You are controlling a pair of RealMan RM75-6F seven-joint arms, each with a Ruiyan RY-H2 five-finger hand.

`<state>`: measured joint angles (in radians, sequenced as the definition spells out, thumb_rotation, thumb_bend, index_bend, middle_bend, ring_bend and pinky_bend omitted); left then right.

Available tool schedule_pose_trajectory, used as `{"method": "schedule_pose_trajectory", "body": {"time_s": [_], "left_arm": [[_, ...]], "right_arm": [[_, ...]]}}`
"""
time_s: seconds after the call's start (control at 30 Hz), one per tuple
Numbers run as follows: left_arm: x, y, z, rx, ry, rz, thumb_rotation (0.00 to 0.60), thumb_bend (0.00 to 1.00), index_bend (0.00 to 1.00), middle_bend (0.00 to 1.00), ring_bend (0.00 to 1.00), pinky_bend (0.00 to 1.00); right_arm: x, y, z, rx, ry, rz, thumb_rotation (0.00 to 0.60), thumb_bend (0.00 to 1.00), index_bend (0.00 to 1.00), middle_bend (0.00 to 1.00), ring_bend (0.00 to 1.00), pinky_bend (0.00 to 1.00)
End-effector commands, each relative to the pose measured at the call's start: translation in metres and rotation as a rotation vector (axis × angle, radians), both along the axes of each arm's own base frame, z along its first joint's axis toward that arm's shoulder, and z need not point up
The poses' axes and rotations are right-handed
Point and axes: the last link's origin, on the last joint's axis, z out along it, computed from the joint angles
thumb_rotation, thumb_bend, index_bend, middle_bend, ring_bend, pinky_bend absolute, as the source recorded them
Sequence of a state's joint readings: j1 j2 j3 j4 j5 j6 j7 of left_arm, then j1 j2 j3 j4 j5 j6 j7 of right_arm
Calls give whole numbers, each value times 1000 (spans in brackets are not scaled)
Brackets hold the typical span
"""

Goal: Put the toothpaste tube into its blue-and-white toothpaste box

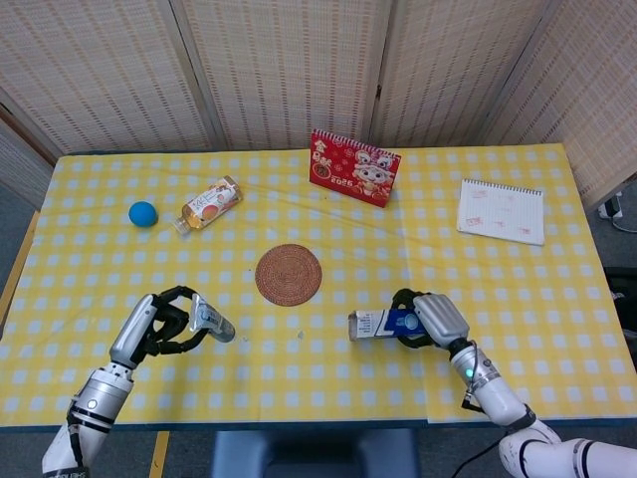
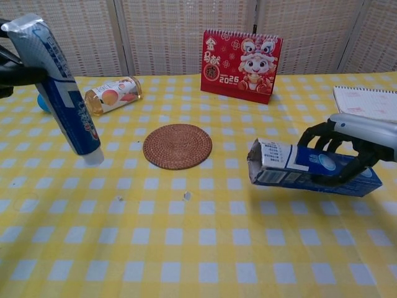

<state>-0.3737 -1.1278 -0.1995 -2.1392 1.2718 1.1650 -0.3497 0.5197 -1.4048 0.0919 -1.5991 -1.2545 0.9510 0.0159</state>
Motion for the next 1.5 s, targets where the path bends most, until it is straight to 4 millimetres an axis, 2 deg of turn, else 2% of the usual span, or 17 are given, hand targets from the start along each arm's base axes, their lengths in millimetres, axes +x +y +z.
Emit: {"method": "schedule_pose_trajectory", "body": {"time_s": [0.03, 0.33, 0.43, 0.73, 1.1, 1.5], "left_arm": [[15, 5, 16, 56, -16, -27, 600, 596, 918, 1000, 1000, 1000], [54, 8, 46, 104, -42, -84, 600, 597, 918, 1000, 1000, 1000], [64, 9, 52, 112, -36, -105, 600, 598, 918, 1000, 1000, 1000], [84, 22, 53, 67, -67, -143, 600, 598, 918, 1000, 1000, 1000], [101, 31, 51, 65, -79, -160, 600, 599, 918, 1000, 1000, 1000], [113, 39, 47, 39, -107, -145, 600, 599, 918, 1000, 1000, 1000]], "right_arm": [[16, -2, 6, -5, -135, -3, 600, 303, 459, 304, 356, 366], [47, -7, -1, 13, -329, 1, 600, 303, 463, 310, 362, 369], [60, -6, -6, 15, -380, 16, 600, 303, 471, 323, 377, 401], [89, -6, -30, 15, -535, 7, 600, 303, 472, 320, 377, 408], [100, -13, -60, 52, -625, -42, 600, 303, 483, 320, 377, 408], [110, -12, -77, 84, -678, -50, 600, 303, 483, 320, 377, 408]]}}
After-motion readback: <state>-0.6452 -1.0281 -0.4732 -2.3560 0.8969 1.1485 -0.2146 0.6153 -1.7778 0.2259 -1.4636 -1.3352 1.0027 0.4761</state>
